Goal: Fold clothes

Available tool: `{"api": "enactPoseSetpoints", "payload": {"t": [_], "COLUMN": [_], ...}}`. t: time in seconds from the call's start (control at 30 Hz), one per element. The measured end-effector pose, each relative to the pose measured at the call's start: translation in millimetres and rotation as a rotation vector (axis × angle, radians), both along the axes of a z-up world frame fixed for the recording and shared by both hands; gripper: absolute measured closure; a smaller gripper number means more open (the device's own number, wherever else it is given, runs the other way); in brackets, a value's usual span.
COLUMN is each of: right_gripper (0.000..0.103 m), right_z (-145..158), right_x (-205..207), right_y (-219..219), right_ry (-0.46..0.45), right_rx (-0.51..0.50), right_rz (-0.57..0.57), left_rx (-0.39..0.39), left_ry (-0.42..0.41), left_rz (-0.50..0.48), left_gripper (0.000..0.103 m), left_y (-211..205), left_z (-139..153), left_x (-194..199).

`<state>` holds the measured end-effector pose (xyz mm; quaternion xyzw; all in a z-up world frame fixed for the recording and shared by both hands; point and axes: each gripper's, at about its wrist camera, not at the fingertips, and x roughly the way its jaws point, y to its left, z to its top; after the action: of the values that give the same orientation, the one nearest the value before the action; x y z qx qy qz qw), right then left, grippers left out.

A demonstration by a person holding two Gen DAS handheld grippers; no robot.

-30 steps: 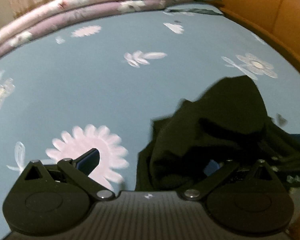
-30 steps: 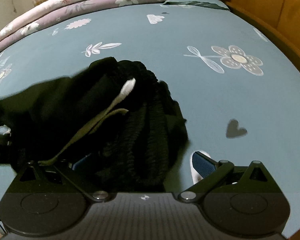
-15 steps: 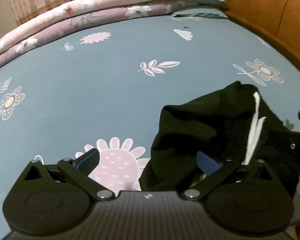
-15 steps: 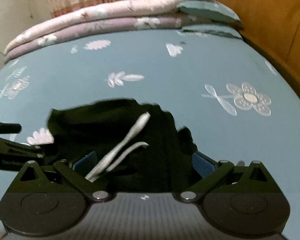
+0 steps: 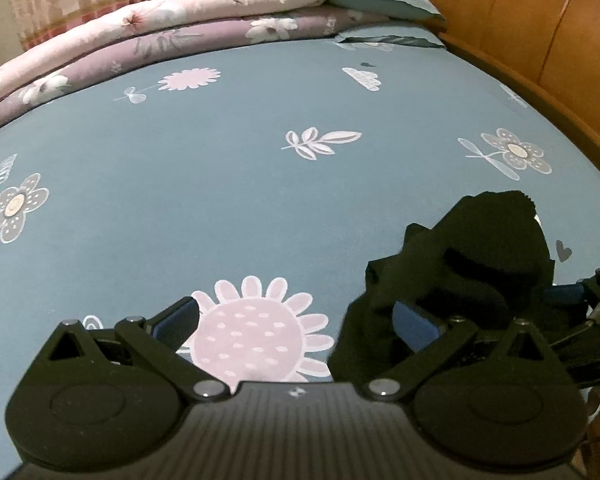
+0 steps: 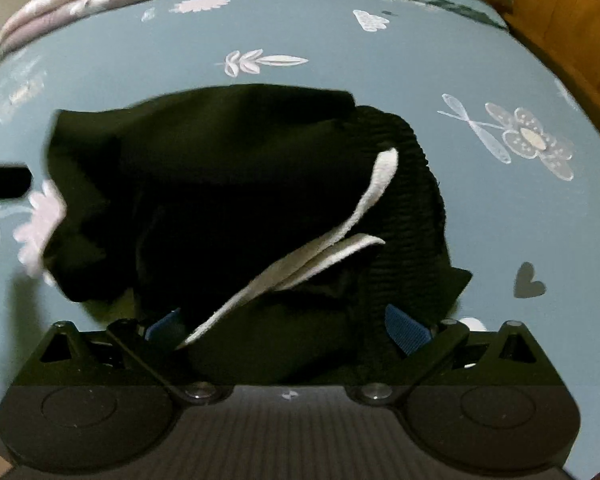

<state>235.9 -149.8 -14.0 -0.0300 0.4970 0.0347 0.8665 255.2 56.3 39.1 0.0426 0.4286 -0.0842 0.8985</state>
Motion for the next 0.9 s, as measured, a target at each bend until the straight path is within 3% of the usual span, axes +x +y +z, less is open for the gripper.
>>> {"api": "enactPoseSetpoints", "payload": {"t": [0.17,0.3,0.53,0.63,0.77,0.9], "right_gripper": [0.0,0.0,0.0,0.0,0.0,0.0], "right_z": [-5,11,47,60,63,58], "right_x": [-22,-40,-89,-106,-119,-131], "right_y": [-11,-18,-37,-51,-59,-62], "right_ry": [-0.072,-0.083,-0.152,-0.184,-0.214,-0.242], "right_rx": [-0.004,0.047,0.081,0.087,0.101,0.127], "right_rz": [0.05,-0.03,-0.168,-0.24,-0.287,-0.291], "left_rx": [-0.029,-0.05,-0.103,-0.112,-0.079,-0.026], "left_ry": [-0.026,-0.056,-0.103,-0.056,0.096,0.183], "left_rz": [-0.066,-0.163,-0.507,-0.657,-0.682,-0.597], "left_gripper": [0.001,0.001,0.001,0.001,0.001,0.001], "left_y": [-2,-17,-84,-118,-139,-132], "left_z": [10,21,36,20,-25,-57], "left_x": [1,2,5,11,30,48]}}
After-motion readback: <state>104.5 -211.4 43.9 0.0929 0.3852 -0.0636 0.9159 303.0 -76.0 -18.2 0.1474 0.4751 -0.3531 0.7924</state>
